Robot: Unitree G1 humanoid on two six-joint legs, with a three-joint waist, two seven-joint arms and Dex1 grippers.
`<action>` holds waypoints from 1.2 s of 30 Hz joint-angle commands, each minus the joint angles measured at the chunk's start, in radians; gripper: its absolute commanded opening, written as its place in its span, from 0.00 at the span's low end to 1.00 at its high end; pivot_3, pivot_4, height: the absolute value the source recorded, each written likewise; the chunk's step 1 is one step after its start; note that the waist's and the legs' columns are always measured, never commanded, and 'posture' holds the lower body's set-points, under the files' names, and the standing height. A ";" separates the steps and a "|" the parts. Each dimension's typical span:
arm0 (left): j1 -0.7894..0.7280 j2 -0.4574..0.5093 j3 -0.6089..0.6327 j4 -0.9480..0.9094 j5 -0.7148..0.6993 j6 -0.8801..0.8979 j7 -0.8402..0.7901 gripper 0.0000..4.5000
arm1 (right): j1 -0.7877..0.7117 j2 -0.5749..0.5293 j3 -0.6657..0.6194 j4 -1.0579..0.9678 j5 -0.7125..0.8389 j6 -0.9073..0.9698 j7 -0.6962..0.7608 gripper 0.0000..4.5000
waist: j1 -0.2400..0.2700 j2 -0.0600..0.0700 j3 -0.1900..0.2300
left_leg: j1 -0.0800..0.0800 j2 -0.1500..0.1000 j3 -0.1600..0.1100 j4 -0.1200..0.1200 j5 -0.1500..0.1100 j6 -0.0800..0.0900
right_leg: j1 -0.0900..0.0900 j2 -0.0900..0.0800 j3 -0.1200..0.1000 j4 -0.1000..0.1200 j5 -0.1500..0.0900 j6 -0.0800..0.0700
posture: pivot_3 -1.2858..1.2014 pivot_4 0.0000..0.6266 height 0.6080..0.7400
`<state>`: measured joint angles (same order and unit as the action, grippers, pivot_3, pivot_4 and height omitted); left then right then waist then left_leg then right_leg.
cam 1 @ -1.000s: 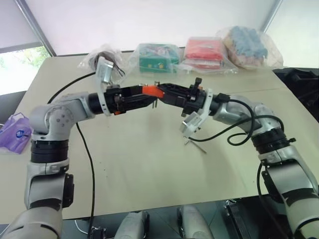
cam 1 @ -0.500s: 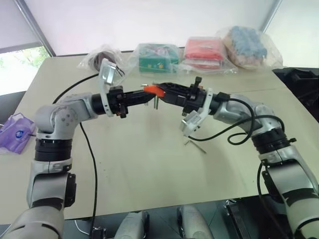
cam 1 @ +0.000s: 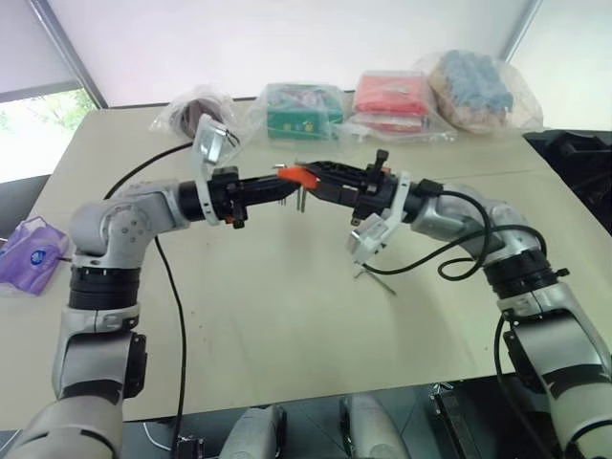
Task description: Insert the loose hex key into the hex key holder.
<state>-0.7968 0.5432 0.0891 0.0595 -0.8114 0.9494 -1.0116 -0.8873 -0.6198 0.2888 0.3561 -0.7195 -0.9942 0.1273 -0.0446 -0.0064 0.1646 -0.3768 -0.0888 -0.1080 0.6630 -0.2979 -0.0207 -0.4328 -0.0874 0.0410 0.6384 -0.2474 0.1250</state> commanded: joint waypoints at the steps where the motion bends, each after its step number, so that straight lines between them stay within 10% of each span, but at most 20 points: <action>1: -0.024 -0.001 -0.013 -0.030 0.019 -0.028 0.002 0.01 | -0.012 0.005 0.008 -0.065 0.028 -0.022 0.013 0.21 | 0.000 0.000 0.000 | 0.000 0.000 0.000 0.000 0.000 0.000 | 0.000 0.000 0.000 0.000 0.000 0.000 | 0.52 0.24 1.00; 8: -0.030 -0.009 -0.014 -0.024 0.017 -0.017 -0.013 0.01 | -0.014 0.010 0.006 -0.076 0.030 -0.025 0.020 0.21 | 0.000 0.000 0.000 | 0.000 0.000 0.000 0.000 0.000 0.000 | 0.000 0.000 0.000 0.000 0.000 0.000 | 0.52 0.24 1.00; 13: -0.033 -0.013 -0.029 -0.023 0.051 -0.050 -0.004 0.49 | -0.012 0.009 0.005 -0.081 0.036 -0.021 0.028 0.21 | 0.000 0.000 0.000 | 0.000 0.000 0.000 0.000 0.000 0.000 | 0.000 0.000 0.000 0.000 0.000 0.000 | 0.52 0.24 1.00; 29: -0.034 -0.027 -0.013 -0.016 0.030 -0.043 0.001 0.49 | -0.006 0.012 0.007 -0.088 0.048 -0.009 0.048 0.21 | 0.000 0.000 0.000 | 0.000 0.000 0.000 0.000 0.000 0.000 | 0.000 0.000 0.000 0.001 0.000 0.000 | 0.52 0.24 1.00; 33: -0.037 -0.031 -0.006 -0.014 0.026 -0.044 0.008 0.08 | -0.003 0.012 0.009 -0.088 0.050 -0.008 0.051 0.21 | 0.000 0.000 0.000 | 0.000 0.000 0.000 0.001 0.000 0.000 | 0.000 0.000 0.000 0.001 0.000 0.000 | 0.52 0.24 1.00; 36: -0.035 -0.032 -0.005 -0.014 0.025 -0.045 0.009 0.03 | -0.003 0.011 0.011 -0.087 0.054 -0.006 0.053 0.21 | 0.000 0.000 0.000 | 0.000 0.000 0.000 0.000 0.000 0.000 | -0.001 0.000 0.000 0.002 0.000 0.000 | 0.52 0.24 1.00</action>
<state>-0.8123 0.5034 0.0584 0.0574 -0.7829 0.9072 -1.0183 -0.8775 -0.6079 0.3079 0.3096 -0.6795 -0.9860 0.1810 -0.0444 -0.0065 0.1646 -0.3767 -0.0889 -0.1080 0.6634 -0.2980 -0.0207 -0.4334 -0.0875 0.0412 0.6405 -0.2474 0.1250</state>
